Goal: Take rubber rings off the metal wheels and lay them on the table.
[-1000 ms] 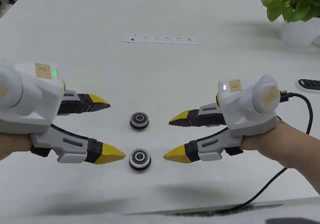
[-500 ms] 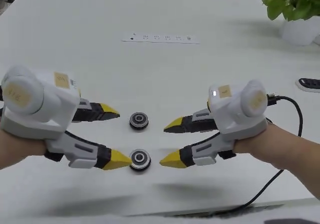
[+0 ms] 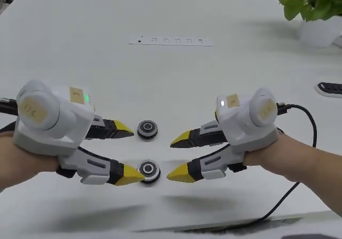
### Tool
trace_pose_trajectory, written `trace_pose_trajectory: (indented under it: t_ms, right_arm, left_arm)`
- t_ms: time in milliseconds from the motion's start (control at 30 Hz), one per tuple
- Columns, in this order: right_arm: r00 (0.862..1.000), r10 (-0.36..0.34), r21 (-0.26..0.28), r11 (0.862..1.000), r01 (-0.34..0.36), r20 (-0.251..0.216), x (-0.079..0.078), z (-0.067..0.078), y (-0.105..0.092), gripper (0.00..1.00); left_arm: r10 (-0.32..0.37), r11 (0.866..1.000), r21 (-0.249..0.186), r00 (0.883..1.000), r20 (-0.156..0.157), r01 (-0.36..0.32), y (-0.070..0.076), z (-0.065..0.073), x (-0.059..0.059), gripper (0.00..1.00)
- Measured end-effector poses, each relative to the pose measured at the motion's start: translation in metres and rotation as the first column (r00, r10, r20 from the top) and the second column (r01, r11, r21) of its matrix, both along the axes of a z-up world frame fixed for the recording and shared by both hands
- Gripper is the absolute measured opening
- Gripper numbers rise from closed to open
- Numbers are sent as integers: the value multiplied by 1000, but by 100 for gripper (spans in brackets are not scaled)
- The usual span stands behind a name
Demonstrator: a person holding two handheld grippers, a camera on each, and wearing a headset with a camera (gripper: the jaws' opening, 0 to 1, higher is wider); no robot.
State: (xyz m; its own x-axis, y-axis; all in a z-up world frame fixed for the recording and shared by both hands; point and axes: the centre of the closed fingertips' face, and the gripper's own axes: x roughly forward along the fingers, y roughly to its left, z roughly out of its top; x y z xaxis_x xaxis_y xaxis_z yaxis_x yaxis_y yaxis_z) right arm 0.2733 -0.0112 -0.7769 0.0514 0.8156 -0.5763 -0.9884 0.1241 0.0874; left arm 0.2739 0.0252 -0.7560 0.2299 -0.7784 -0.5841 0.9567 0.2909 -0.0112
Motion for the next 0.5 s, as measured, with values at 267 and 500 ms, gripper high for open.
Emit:
trace_pose_trajectory:
  t_ms: [267,500]
  right_arm:
    - [1000,-11,10,1000,11,-22,0,-2,2,37]
    - [1000,-4,1,1000,4,-28,0,-7,5,35]
  left_arm:
    - [-3,1000,3,1000,-9,3,-2,-6,1,47]
    - [-16,1000,7,999,-32,16,-6,-11,-2,41]
